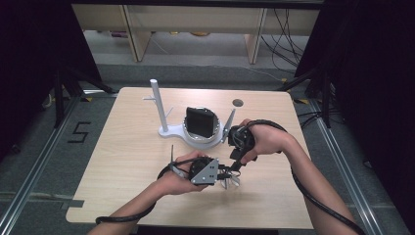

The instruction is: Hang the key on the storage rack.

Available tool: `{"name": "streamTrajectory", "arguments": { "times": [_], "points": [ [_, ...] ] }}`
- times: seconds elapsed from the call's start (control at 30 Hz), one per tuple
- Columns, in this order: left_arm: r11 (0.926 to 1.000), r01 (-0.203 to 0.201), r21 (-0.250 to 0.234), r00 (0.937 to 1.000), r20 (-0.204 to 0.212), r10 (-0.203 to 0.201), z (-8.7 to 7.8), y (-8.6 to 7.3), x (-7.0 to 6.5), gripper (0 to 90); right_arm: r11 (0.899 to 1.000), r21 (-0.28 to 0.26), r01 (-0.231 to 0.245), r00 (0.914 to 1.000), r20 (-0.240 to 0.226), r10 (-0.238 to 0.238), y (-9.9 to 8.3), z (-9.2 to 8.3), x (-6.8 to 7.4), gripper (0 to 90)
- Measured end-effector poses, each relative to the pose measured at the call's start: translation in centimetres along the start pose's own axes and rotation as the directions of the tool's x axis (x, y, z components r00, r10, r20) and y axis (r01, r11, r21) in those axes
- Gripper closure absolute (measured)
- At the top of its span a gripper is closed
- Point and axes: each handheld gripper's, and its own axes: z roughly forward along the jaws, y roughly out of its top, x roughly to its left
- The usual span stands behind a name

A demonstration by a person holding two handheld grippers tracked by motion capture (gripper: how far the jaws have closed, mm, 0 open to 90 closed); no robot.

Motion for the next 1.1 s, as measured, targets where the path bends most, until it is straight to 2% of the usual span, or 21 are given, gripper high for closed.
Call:
{"name": "streamTrajectory", "arguments": {
  "times": [0.17,0.23,0.3,0.37,0.4,0.43,0.47,0.5,0.53,0.57,0.6,0.63,0.67,0.7,0.73,0.8,0.9,0.97,1.0,1.07,1.1],
  "points": [
    [0.9996,0.028,-0.008,0.9994,-0.02,-0.028,-0.4,-0.2,0.4,73.4,0.999,-0.018,-0.045,0.999,0.004,0.045,-0.4,-0.3,-0.1,50.1],
    [0.9994,0.034,-0.004,0.9991,-0.024,-0.034,-0.6,-0.4,0.4,73.5,0.997,-0.047,-0.055,0.9984,0.013,0.055,-0.6,-0.7,-0.1,49.9],
    [0.9989,0.047,-0.004,0.9985,-0.028,-0.047,-0.6,-0.6,0.4,73.5,0.993,-0.084,-0.088,0.996,0.008,0.089,-0.6,-1.1,0.1,50.7],
    [0.9984,0.056,0.002,0.9979,-0.032,-0.056,-0.7,-0.8,0.4,73.5,0.992,-0.1,-0.074,0.9967,0.026,0.077,-0.7,-1.5,-0.1,50.6],
    [0.9981,0.062,0.005,0.9975,-0.034,-0.062,-0.8,-1.0,0.3,73.5,0.988,-0.109,-0.107,0.9931,0.037,0.112,-0.8,-1.8,0.0,50.6],
    [0.9979,0.065,0.006,0.9973,-0.034,-0.065,-0.8,-1.1,0.3,73.6,0.986,-0.119,-0.114,0.9909,0.058,0.122,-0.9,-2.0,0.0,50.8],
    [0.9973,0.072,0.01,0.9968,-0.034,-0.072,-0.8,-1.2,0.3,73.5,0.987,-0.124,-0.101,0.992,0.064,0.109,-0.9,-2.1,-0.2,51.1],
    [0.9972,0.075,0.01,0.9966,-0.035,-0.074,-0.9,-1.3,0.3,73.6,0.984,-0.156,-0.082,0.9935,0.065,0.093,-1.0,-2.2,-0.3,51.5],
    [0.9968,0.079,0.011,0.9962,-0.039,-0.078,-0.9,-1.3,0.3,73.6,0.983,-0.162,-0.081,0.9936,0.065,0.093,-1.0,-2.2,-0.4,51.9],
    [0.9959,0.091,0.007,0.9949,-0.045,-0.09,-1.0,-1.4,0.3,73.6,0.981,-0.167,-0.101,0.9901,0.08,0.115,-1.1,-2.4,-0.3,52.5],
    [0.9954,0.095,0.011,0.9943,-0.049,-0.095,-1.1,-1.5,0.4,73.6,0.98,-0.178,-0.084,0.992,0.078,0.099,-1.2,-2.4,-0.4,52.6],
    [0.994,0.109,0.007,0.9925,-0.055,-0.109,-1.3,-1.6,0.4,73.6,0.978,-0.178,-0.108,0.9893,0.078,0.123,-1.3,-2.4,-0.3,52.6],
    [0.9929,0.119,0.005,0.9911,-0.061,-0.118,-1.4,-1.7,0.5,73.6,0.977,-0.19,-0.096,0.9904,0.08,0.112,-1.4,-2.4,-0.4,52.8],
    [0.9896,0.144,-0.011,0.9872,-0.068,-0.144,-1.5,-1.8,0.4,73.6,0.977,-0.195,-0.088,0.9905,0.087,0.106,-1.4,-2.4,-0.5,52.9],
    [0.9877,0.156,-0.015,0.9846,-0.078,-0.156,-1.7,-1.9,0.5,73.6,0.974,-0.198,-0.108,0.9876,0.091,0.128,-1.5,-2.5,-0.4,53.1],
    [0.9836,0.179,-0.027,0.9788,-0.097,-0.18,-2.2,-2.2,0.6,73.6,0.97,-0.216,-0.115,0.9858,0.095,0.138,-1.8,-2.5,-0.5,53.2],
    [0.9781,0.202,-0.051,0.969,-0.136,-0.207,-3.0,-2.8,0.8,73.6,0.955,-0.268,-0.13,0.9817,0.101,0.162,-2.3,-2.7,-0.6,53.0],
    [0.9707,0.226,-0.083,0.9624,-0.136,-0.235,-3.5,-3.2,0.8,73.7,0.942,-0.3,-0.149,0.9734,0.123,0.193,-2.7,-2.7,-0.7,52.3],
    [0.9619,0.262,-0.078,0.9453,-0.18,-0.272,-4.1,-3.6,0.7,73.7,0.935,-0.315,-0.161,0.9681,0.133,0.212,-2.9,-2.7,-0.6,51.8],
    [0.9518,0.291,-0.098,0.9265,-0.22,-0.305,-5.0,-4.2,0.8,73.7,0.917,-0.361,-0.17,0.9601,0.149,0.237,-3.6,-2.6,-0.7,51.4],
    [0.9518,0.291,-0.098,0.9265,-0.22,-0.305,-5.0,-4.2,0.8,73.7,0.903,-0.383,-0.196,0.95,0.154,0.272,-4.0,-2.5,-0.6,51.5]
  ]
}}
